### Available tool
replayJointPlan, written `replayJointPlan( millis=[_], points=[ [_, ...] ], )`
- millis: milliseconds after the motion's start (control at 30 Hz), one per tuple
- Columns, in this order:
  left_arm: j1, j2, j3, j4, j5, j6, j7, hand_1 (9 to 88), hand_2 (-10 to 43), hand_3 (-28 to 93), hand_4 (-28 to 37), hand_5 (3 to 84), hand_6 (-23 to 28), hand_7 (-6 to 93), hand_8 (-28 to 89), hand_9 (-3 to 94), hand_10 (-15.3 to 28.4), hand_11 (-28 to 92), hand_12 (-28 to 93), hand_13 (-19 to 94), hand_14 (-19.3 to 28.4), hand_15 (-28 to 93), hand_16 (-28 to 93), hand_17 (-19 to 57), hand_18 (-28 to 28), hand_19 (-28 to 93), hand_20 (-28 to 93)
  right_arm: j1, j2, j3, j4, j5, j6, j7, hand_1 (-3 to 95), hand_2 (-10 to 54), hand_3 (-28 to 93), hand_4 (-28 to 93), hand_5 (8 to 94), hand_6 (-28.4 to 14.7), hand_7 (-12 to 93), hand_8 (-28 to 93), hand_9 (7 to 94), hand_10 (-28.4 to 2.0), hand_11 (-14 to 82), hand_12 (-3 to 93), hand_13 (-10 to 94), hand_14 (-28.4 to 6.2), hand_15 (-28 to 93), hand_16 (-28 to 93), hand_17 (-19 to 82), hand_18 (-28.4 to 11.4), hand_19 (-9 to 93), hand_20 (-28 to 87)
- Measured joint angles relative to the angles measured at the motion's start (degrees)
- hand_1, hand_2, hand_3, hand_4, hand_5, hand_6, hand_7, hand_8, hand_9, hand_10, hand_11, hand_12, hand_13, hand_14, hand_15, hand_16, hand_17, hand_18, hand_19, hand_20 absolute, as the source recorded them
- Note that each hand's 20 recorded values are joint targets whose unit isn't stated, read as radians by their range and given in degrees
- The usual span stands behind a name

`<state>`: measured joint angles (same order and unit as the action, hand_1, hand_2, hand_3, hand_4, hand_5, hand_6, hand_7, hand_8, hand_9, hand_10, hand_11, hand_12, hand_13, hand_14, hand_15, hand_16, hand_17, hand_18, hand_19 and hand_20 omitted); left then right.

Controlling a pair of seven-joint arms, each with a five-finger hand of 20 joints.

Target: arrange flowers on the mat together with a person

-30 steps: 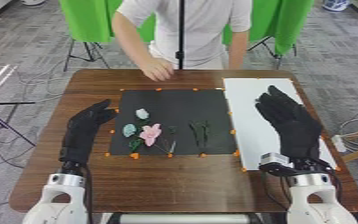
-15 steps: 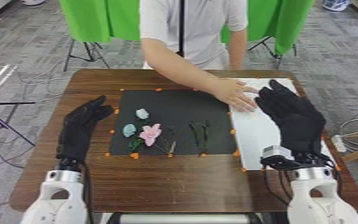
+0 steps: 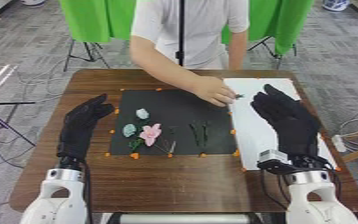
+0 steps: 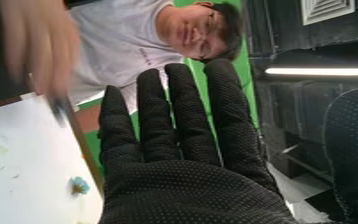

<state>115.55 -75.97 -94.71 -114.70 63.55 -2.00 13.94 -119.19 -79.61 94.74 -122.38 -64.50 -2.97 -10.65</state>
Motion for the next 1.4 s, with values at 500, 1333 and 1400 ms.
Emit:
replayJointPlan(
  millis=[500,1333,1400],
  points=[
    [1.1,-0.16,-0.04,-0.45,-0.06,0.06,0.14,25.3,-0.6,68,-20.2,49.5,4.5,14.1,-5,48.6,14.1,21,17,38,18.5,20,3,5.5,11.6,3,17,-0.6,0.0,-1.3,0.1,0.2,1.5,0.3,6.8,6.9,79,-18,50.6,-1.3,11,-8,49.8,-14.3,6.3,12.7,37,-11.1,13,12,22,-13.3,2,29],
    [1.4,-0.3,-0.34,-0.45,-0.12,0.02,0.09,25.3,-0.5,67,-20.3,49.5,4.4,13.9,-5,48.5,14.2,21,17,38,18.5,20,3,5.4,11.6,3,17,-0.4,0.1,-1.5,0.1,0.1,1.8,0.3,8.5,4.9,79,-17,51.6,-1.0,12,-9,51.0,-13.9,6.5,12.5,37,-10.7,13,11,23,-13.1,2,30],
    [1.4,-0.3,-0.34,-0.45,-0.14,0.02,0.09,25.3,-0.4,67,-20.3,49.4,4.4,14.0,-5,48.5,14.2,21,17,38,18.5,20,3,5.4,11.6,3,17,-0.3,0.1,-1.5,0.2,0.1,1.8,0.3,9.2,3.9,79,-17,51.6,-1.0,12,-9,51.0,-13.9,6.5,12.5,38,-10.7,13,11,23,-13.0,2,30]
  ],
)
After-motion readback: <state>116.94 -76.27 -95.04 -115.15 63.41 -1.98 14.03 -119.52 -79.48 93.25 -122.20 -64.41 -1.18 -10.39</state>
